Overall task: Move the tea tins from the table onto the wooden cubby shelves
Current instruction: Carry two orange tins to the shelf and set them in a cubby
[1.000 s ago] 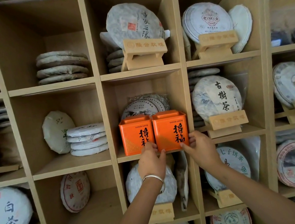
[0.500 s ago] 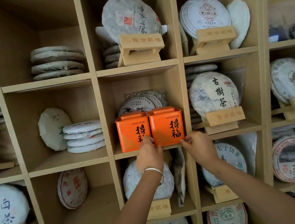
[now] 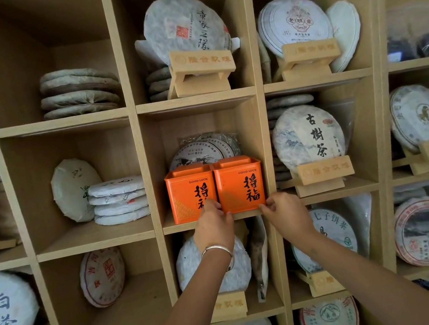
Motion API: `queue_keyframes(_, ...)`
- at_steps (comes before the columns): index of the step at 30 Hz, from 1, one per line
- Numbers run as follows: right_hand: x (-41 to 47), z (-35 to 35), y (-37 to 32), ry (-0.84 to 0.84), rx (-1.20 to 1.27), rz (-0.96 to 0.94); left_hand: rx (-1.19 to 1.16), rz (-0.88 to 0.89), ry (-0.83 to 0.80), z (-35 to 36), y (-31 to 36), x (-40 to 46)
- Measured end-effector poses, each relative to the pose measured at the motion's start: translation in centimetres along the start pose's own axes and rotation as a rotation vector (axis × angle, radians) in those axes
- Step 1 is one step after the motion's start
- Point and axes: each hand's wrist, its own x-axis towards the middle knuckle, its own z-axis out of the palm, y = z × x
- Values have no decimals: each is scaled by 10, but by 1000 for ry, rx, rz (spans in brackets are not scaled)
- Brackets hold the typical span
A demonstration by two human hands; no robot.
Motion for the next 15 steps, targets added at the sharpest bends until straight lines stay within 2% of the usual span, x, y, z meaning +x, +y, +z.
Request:
queue_keyframes(7, -9, -3, 7, 89, -40, -157, 9, 50, 8, -3, -13, -3)
queue_keyframes(15, -5, 2, 10, 26, -95, -110, 73, 5, -29, -3, -13, 2)
